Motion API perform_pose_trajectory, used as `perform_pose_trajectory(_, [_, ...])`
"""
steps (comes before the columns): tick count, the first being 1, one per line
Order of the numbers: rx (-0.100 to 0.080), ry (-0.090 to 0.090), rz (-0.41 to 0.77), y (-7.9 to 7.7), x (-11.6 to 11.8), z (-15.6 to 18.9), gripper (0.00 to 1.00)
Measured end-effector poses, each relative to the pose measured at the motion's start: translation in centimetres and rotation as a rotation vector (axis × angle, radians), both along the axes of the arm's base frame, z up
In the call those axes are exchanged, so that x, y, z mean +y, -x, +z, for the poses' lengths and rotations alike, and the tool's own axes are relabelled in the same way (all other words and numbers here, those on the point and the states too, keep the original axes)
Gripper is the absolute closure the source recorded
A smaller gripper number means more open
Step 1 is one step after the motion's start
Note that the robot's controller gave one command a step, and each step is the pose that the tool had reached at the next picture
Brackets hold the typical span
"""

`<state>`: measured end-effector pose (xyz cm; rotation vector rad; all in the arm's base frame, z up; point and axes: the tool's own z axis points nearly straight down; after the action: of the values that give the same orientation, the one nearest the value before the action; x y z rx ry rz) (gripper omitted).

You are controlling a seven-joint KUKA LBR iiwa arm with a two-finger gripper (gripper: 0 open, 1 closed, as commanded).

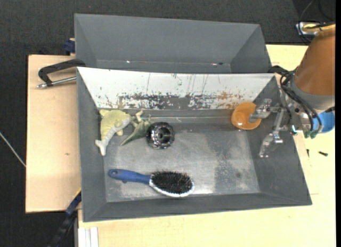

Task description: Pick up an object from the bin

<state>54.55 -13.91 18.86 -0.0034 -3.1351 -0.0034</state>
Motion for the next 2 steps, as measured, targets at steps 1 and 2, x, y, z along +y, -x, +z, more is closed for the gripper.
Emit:
perform_pose_trajectory(1, [-0.018,0.002,-0.067,-3.1,5.2,-9.9,0.0])
perform_pose_trajectory(2, [-0.019,-0.002,0.07,-0.6,14.8,-1.8,0.0])
